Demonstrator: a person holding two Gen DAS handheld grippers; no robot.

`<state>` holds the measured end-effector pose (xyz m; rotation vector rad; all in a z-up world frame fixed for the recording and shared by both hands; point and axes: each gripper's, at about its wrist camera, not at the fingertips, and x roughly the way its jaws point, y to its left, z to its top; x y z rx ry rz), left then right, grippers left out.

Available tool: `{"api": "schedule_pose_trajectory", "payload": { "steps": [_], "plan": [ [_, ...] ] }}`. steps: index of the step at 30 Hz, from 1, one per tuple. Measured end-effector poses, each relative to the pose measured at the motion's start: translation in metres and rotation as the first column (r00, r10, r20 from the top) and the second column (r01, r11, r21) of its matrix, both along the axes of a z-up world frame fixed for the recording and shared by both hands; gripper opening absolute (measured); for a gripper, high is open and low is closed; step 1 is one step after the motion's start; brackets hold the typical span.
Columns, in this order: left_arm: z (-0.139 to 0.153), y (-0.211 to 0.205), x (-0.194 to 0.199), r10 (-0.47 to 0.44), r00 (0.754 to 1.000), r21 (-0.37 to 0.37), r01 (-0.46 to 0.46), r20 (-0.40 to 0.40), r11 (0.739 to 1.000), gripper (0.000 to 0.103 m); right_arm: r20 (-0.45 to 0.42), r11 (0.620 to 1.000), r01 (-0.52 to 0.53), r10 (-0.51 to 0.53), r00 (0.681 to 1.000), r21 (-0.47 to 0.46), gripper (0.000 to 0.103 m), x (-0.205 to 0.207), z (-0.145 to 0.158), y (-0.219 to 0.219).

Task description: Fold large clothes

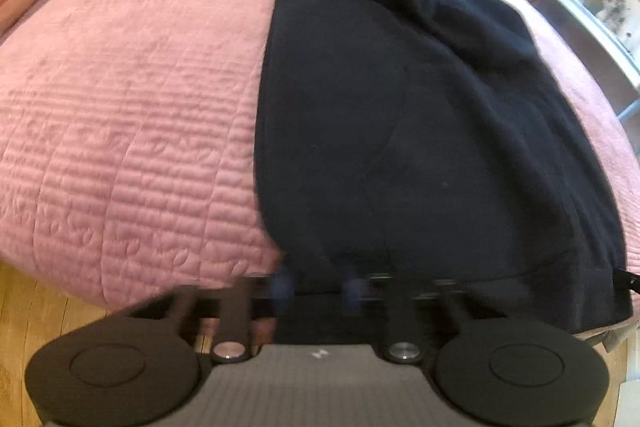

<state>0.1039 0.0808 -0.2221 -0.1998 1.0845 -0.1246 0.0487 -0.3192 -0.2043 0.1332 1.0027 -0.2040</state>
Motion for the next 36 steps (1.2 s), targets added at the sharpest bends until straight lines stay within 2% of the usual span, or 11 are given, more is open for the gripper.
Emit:
{"api": "schedule_pose_trajectory", "payload": {
  "steps": [4,7,10,11,14,16,18,27,32,35,36],
  "plan": [
    [0.006,0.018,-0.005,0.036,0.999,-0.066,-0.034,0.026,0.997,0.011,-0.01,0.999,0.032,-0.032,0.999,0.003,0.011,-0.009,-0.003,-0.017],
    [0.005,0.046,-0.015,0.12,0.992,-0.092,-0.116,0.038,0.989,0.011,-0.011,0.998,0.046,-0.046,0.999,0.041,0.011,-0.013,-0.009,-0.023],
    [0.002,0.074,-0.02,0.145,0.989,-0.225,-0.137,0.019,0.965,0.011,-0.011,0.998,0.048,-0.048,0.999,0.044,0.011,-0.013,-0.008,-0.023],
    [0.003,0.075,-0.022,0.139,0.99,-0.222,-0.131,0.024,0.966,0.011,-0.017,0.998,0.051,-0.05,0.999,0.049,0.012,-0.013,-0.008,-0.024],
    [0.017,0.062,-0.027,0.087,0.994,-0.168,-0.074,0.071,0.983,0.019,-0.019,0.993,0.028,-0.026,0.999,0.112,0.035,-0.015,0.001,-0.032],
    [0.023,0.058,-0.033,0.052,0.994,-0.207,-0.032,0.091,0.978,0.055,0.016,0.988,-0.001,-0.001,1.0,0.155,0.072,-0.02,0.009,-0.036],
    [0.028,0.056,-0.037,0.069,0.991,-0.202,-0.046,0.111,0.978,0.062,0.049,0.986,-0.019,0.011,0.999,0.167,0.074,-0.025,0.014,-0.038],
    [-0.008,0.054,-0.028,0.077,0.997,-0.271,-0.082,-0.028,0.959,0.062,-0.001,0.949,0.005,-0.004,1.0,0.316,0.075,-0.021,-0.015,-0.055],
    [-0.018,0.045,-0.025,0.085,0.996,-0.255,-0.089,-0.027,0.963,0.059,-0.017,0.94,0.032,-0.028,0.999,0.339,0.075,-0.026,-0.025,-0.052],
    [-0.019,0.04,-0.022,0.09,0.996,-0.231,-0.09,-0.013,0.969,0.032,0.004,0.933,0.031,-0.035,0.999,0.358,0.074,-0.029,-0.029,-0.05],
    [-0.018,0.04,-0.022,0.087,0.996,-0.234,-0.087,-0.008,0.968,0.016,0.012,0.932,0.035,-0.042,0.999,0.36,0.054,-0.03,-0.028,-0.049]
  ]
}}
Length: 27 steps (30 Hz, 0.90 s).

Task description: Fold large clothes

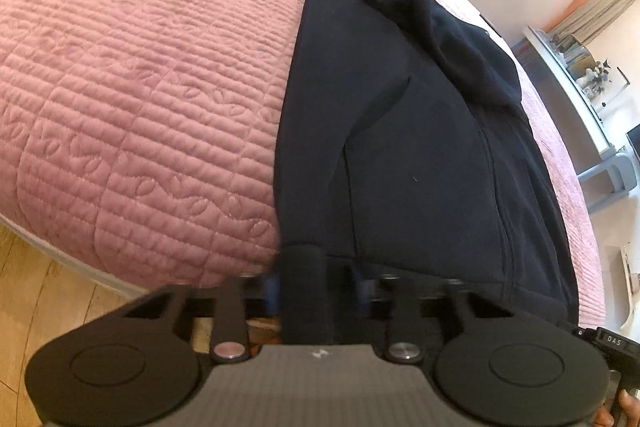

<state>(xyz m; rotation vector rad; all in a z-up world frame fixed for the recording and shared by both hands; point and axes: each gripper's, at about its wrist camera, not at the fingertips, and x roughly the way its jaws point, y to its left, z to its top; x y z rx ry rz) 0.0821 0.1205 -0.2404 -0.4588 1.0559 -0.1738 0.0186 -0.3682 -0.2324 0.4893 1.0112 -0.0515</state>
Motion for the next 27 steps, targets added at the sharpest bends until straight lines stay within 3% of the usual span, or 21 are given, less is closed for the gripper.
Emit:
{"api": "schedule_pose_trajectory", "payload": {
  "steps": [1,2,4,12,17,23,27],
  "plan": [
    [0.002,0.0,-0.001,-0.004,1.0,-0.008,0.004,0.016,1.0,0.008,0.01,1.0,0.006,-0.007,1.0,0.009,0.028,-0.001,0.001,0.001],
    [0.005,0.003,-0.001,-0.001,1.0,-0.015,0.002,0.031,1.0,0.008,0.019,1.0,0.009,-0.009,1.0,0.029,0.019,-0.003,0.002,0.002],
    [0.007,0.006,-0.003,0.022,0.999,-0.036,-0.021,0.033,0.999,0.007,0.043,0.999,0.027,-0.028,0.999,0.031,0.013,-0.004,0.008,0.002],
    [0.05,0.014,0.002,0.07,0.984,-0.152,-0.045,0.162,0.987,0.007,0.186,0.999,0.04,-0.044,0.982,0.023,0.011,0.006,0.063,0.004],
    [0.068,0.012,0.028,0.123,0.967,-0.205,-0.077,0.224,0.976,0.007,0.272,0.99,0.138,-0.135,0.953,0.007,0.009,0.031,0.084,-0.002],
    [0.061,-0.006,0.088,0.127,0.937,-0.209,-0.06,0.325,0.976,0.007,0.268,0.994,0.108,-0.099,0.958,-0.021,0.009,0.097,0.071,-0.006],
    [0.043,-0.017,0.142,0.083,0.949,-0.183,-0.028,0.303,0.983,0.007,0.238,0.999,0.043,-0.041,0.97,-0.004,0.009,0.141,0.058,-0.014]
  ]
}}
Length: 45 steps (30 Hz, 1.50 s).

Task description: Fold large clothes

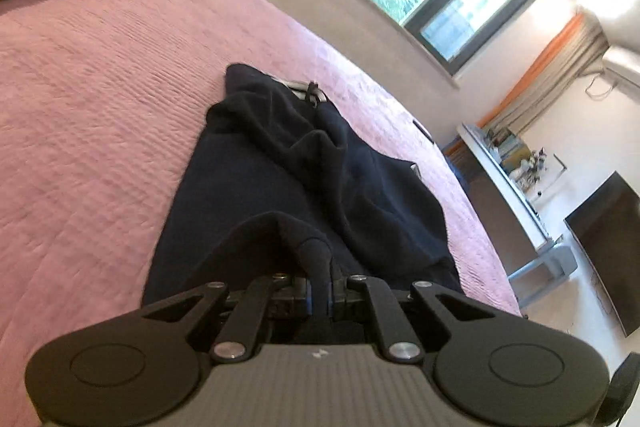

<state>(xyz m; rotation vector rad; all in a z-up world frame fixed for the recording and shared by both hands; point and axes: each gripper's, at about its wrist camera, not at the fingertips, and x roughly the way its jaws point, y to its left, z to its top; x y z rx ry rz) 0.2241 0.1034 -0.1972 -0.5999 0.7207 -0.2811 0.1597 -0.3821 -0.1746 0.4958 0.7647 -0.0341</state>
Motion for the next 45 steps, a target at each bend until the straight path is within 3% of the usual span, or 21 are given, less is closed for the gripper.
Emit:
{"api": "schedule_pose_trajectory", "payload": {
  "steps": [5,12,13,14,16,17,20,21,23,27,31,35,40,45],
  "plan": [
    [0.013,-0.006,0.047,0.008,0.999,-0.021,-0.009,-0.053,1.0,0.007,0.073,0.998,0.031,-0.034,0.997,0.052,0.009,0.031,0.022,-0.011],
    [0.076,-0.014,0.144,0.04,0.999,0.014,-0.04,0.026,0.999,0.01,0.184,0.999,0.039,-0.044,0.982,0.03,0.01,0.134,0.071,-0.026],
    [0.078,-0.014,0.163,0.043,0.998,0.022,-0.044,0.045,0.999,0.014,0.183,0.999,0.049,-0.051,0.982,0.017,0.018,0.157,0.071,-0.026],
    [0.077,-0.015,0.186,0.062,0.997,0.034,-0.063,0.049,0.997,0.019,0.164,0.998,0.057,-0.058,0.985,0.01,0.022,0.176,0.069,-0.027],
    [0.072,-0.014,0.218,0.095,0.995,0.059,-0.096,0.021,0.994,0.052,0.088,0.999,0.053,-0.053,0.995,-0.003,0.051,0.211,0.066,-0.028],
    [0.068,-0.012,0.228,0.113,0.994,0.064,-0.113,0.004,0.992,0.055,0.061,0.999,0.042,-0.041,0.997,-0.008,0.054,0.22,0.064,-0.028],
    [0.058,-0.004,0.236,0.127,0.991,0.043,-0.125,-0.043,0.991,0.055,0.033,0.998,0.006,-0.004,0.999,-0.057,0.061,0.222,0.061,-0.026],
    [0.056,-0.002,0.237,0.129,0.99,0.067,-0.125,-0.062,0.99,0.055,0.016,0.996,-0.005,0.007,1.0,-0.091,0.069,0.222,0.06,-0.025],
    [0.055,0.0,0.239,0.126,0.989,0.126,-0.116,-0.077,0.985,0.055,-0.037,0.989,-0.051,0.046,0.998,-0.14,0.07,0.226,0.053,-0.022],
    [0.048,-0.002,0.26,0.027,0.993,0.2,-0.004,-0.115,0.98,0.055,-0.112,0.974,-0.151,0.134,0.985,-0.167,0.069,0.252,0.041,-0.016],
    [0.032,-0.007,0.287,-0.045,0.988,0.264,0.083,-0.149,0.961,0.059,-0.151,0.971,-0.185,0.162,0.975,-0.151,0.069,0.289,0.019,-0.019],
    [0.019,0.016,0.318,-0.092,0.975,0.084,0.111,-0.201,0.99,0.063,-0.218,0.98,-0.173,0.148,0.965,-0.101,0.069,0.318,-0.009,-0.034],
    [0.009,0.01,0.343,-0.13,0.964,0.182,0.174,-0.233,0.968,0.066,-0.289,0.993,-0.12,0.111,0.951,-0.014,0.069,0.322,-0.032,-0.05],
    [-0.011,0.014,0.365,-0.248,0.927,-0.039,0.247,-0.282,0.968,0.071,-0.301,0.995,-0.099,0.104,0.948,0.031,0.07,0.327,-0.038,-0.048]
  ]
}}
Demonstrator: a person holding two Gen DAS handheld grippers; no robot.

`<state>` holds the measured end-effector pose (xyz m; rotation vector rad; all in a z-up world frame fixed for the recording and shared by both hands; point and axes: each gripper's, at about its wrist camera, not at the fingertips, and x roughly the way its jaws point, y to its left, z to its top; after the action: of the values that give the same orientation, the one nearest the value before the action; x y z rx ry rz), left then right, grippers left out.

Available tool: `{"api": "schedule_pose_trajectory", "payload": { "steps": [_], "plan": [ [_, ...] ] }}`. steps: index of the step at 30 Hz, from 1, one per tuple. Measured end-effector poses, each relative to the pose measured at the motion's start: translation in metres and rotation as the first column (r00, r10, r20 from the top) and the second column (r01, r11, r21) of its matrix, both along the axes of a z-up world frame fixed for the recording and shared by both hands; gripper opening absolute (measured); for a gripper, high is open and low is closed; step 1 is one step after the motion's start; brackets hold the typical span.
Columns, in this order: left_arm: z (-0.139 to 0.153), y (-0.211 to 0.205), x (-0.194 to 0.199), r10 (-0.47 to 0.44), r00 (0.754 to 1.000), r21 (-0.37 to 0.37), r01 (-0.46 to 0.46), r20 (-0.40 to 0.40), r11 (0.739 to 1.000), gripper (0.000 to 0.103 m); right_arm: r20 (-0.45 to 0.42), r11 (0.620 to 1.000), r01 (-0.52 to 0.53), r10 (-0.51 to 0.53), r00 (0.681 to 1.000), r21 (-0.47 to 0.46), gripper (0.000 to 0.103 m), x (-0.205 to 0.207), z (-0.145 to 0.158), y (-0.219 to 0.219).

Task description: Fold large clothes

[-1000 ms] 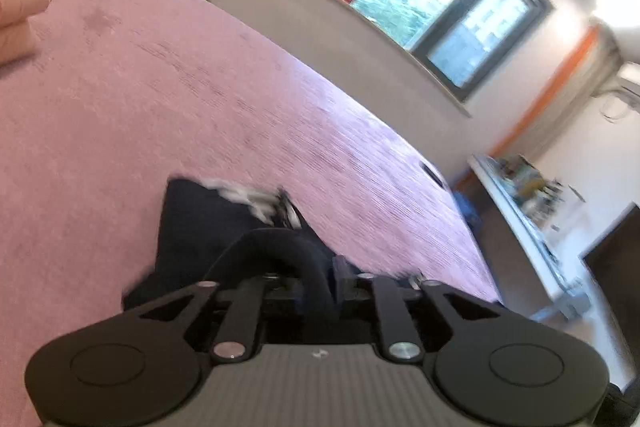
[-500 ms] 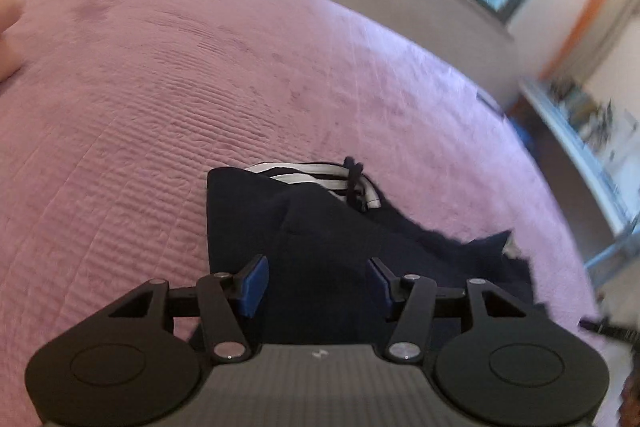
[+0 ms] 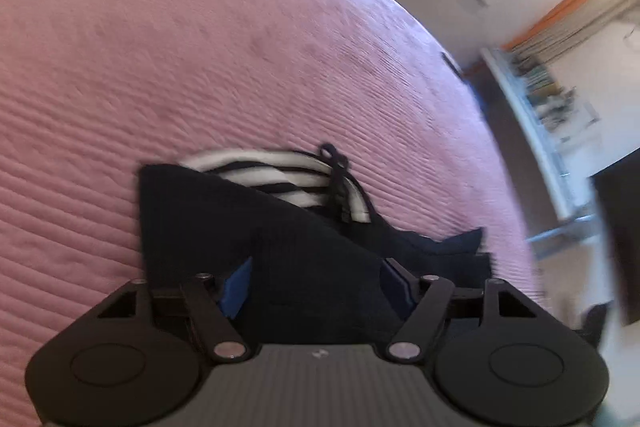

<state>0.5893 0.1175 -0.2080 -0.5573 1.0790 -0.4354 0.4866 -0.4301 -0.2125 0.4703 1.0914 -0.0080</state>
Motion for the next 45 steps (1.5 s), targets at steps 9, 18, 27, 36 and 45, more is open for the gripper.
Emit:
{"api": "schedule_pose_trajectory", "payload": {
  "steps": [9,18,27,36,45],
  "plan": [
    [-0.019,-0.01,0.005,-0.014,1.0,0.003,0.014,-0.018,1.0,0.027,0.087,0.979,-0.147,0.16,0.983,-0.138,0.023,-0.002,0.01,0.032],
    [0.017,-0.001,-0.043,0.112,0.98,-0.115,-0.094,0.165,0.989,0.015,0.203,0.853,-0.184,0.315,0.927,-0.488,0.008,-0.053,0.073,0.08],
    [0.065,0.034,-0.029,0.279,0.908,-0.272,-0.195,0.313,0.942,0.015,0.461,0.766,0.019,0.367,0.808,-0.643,0.006,-0.01,0.123,0.115],
    [-0.053,0.02,0.05,0.341,0.934,-0.033,-0.339,0.108,0.94,0.016,0.137,0.761,-0.173,0.324,0.936,-0.625,0.009,0.101,-0.02,0.124],
    [-0.024,0.028,0.036,0.348,0.928,0.066,-0.359,0.134,0.931,0.028,0.148,0.73,-0.147,0.323,0.935,-0.668,0.06,0.076,0.031,0.126]
  ]
}}
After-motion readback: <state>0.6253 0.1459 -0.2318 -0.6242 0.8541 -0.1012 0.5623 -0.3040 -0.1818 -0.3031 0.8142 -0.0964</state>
